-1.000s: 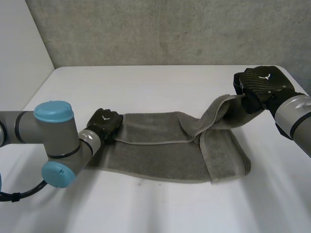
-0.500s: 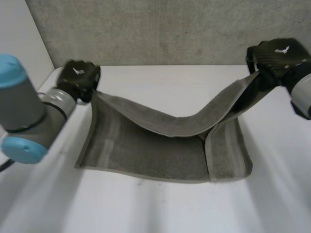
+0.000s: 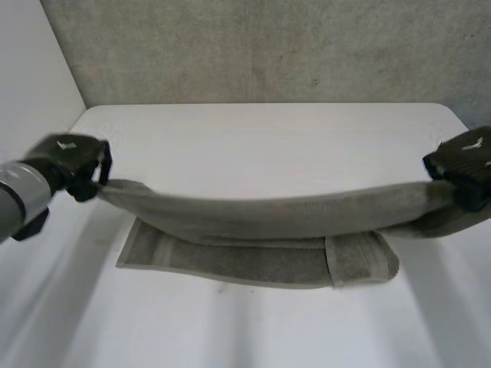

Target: Fold the towel.

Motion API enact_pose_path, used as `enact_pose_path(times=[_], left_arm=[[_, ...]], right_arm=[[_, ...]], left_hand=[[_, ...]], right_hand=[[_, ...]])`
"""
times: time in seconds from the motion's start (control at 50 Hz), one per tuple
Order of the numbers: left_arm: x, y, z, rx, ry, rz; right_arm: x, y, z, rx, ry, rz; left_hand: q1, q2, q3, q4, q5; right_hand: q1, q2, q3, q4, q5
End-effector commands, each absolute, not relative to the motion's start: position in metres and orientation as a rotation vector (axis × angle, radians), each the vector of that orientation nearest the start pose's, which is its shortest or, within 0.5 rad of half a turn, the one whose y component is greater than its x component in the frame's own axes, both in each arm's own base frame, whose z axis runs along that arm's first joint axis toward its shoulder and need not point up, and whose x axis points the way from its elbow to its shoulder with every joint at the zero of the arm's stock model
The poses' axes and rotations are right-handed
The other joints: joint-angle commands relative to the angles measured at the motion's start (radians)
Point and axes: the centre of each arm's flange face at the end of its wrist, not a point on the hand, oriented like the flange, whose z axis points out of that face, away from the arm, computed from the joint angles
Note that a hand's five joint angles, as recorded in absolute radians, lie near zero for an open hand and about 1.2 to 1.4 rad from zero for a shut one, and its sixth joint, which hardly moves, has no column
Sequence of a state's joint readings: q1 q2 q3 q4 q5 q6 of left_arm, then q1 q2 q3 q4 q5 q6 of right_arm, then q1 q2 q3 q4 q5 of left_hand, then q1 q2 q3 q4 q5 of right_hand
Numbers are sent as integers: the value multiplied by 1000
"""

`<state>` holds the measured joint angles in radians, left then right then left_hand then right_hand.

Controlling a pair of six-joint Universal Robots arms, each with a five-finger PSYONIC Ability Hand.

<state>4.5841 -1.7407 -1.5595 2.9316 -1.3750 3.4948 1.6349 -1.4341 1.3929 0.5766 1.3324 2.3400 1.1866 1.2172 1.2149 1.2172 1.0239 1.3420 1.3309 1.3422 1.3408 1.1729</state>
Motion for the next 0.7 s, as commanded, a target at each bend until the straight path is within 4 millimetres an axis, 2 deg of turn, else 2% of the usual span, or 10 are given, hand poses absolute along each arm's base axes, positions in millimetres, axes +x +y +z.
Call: enact_pose_path(times=[0.02, 0.16, 0.2, 0.22, 0.26, 0.36, 0.44, 0.54, 0.6, 0.7], left_arm=[[-205, -320, 214, 840, 2532, -1795], [-237, -382, 267, 778, 2206, -2221], [-242, -409, 327, 586, 1961, -2519], [-242, -410, 327, 585, 1959, -2521], [-236, -420, 397, 344, 1641, -2790], [-224, -410, 464, 87, 1301, -3005], [-223, -408, 465, 71, 1324, -3016], [-219, -411, 431, 90, 1572, -2898], [-212, -412, 400, 93, 1741, -2792], [-201, -408, 328, 198, 2038, -2583]], right_arm=[[185, -314, 253, -1406, 2481, -1633], [233, -371, 292, -1399, 2099, -2206], [247, -397, 337, -1232, 1813, -2571], [247, -397, 337, -1231, 1811, -2573], [250, -409, 392, -1029, 1466, -2902], [246, -399, 451, -808, 1055, -3151], [241, -396, 452, -783, 1066, -3126], [243, -399, 399, -923, 1393, -2885], [244, -398, 381, -977, 1478, -2801], [248, -387, 312, -1140, 1715, -2472]], left_hand=[[210, 179, 181, 179, 198], [210, 179, 181, 179, 198], [210, 179, 181, 179, 198], [210, 179, 181, 179, 198], [210, 179, 181, 179, 198], [210, 179, 181, 179, 198], [210, 179, 181, 179, 198], [210, 179, 181, 179, 198], [210, 179, 181, 179, 198], [210, 179, 181, 179, 198]], right_hand=[[54, 65, 54, 56, 49], [54, 65, 54, 56, 49], [54, 65, 54, 56, 49], [54, 65, 54, 56, 49], [54, 65, 54, 56, 49], [54, 65, 54, 56, 49], [54, 65, 54, 56, 49], [54, 65, 54, 56, 49], [54, 65, 54, 56, 49], [54, 65, 54, 56, 49]])
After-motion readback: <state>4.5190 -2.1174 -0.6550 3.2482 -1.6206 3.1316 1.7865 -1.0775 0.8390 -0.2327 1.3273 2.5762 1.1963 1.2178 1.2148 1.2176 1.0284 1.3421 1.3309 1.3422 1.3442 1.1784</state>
